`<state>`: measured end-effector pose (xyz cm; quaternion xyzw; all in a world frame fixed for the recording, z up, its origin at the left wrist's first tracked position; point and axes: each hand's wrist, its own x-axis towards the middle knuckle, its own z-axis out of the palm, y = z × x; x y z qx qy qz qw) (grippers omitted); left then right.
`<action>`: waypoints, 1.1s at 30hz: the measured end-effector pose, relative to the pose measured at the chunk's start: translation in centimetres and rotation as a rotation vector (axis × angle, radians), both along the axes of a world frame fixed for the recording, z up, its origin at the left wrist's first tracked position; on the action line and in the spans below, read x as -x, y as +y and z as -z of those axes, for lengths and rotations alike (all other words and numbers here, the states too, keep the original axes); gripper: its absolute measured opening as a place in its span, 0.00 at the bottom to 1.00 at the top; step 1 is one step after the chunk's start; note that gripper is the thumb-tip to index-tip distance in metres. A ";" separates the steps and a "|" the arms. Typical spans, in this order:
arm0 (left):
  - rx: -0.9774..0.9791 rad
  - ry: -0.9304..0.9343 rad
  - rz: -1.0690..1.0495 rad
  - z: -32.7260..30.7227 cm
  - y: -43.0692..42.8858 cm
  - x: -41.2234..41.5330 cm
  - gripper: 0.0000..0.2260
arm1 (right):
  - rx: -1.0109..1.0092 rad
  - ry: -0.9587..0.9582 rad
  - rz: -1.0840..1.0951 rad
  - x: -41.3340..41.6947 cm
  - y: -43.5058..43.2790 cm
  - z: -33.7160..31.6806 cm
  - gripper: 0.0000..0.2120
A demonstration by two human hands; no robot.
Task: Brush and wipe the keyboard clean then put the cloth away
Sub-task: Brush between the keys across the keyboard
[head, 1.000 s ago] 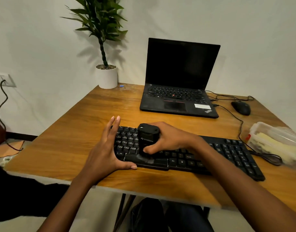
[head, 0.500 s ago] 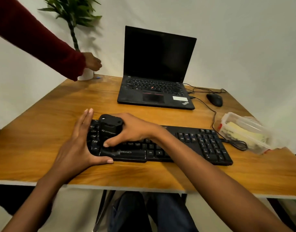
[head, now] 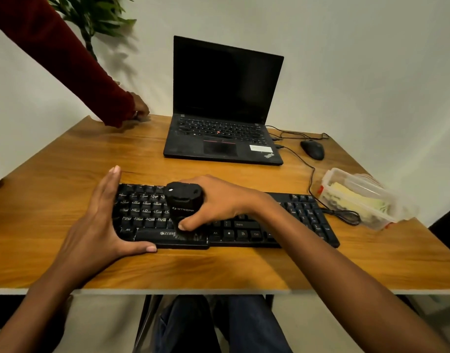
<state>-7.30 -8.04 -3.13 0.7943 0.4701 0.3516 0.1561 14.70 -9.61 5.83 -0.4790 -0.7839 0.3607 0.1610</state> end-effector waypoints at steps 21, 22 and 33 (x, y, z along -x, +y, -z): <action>0.024 -0.019 0.041 0.0 0.3 0.3 0.60 | -0.045 0.073 0.062 1.7 0.3 1.2 0.22; 0.025 -0.015 0.033 -0.1 0.2 0.3 0.60 | -0.031 0.048 0.067 0.8 0.1 0.9 0.19; 0.039 -0.006 -0.004 -0.2 0.0 -0.1 0.61 | 0.001 0.079 0.135 -0.8 -0.3 1.4 0.14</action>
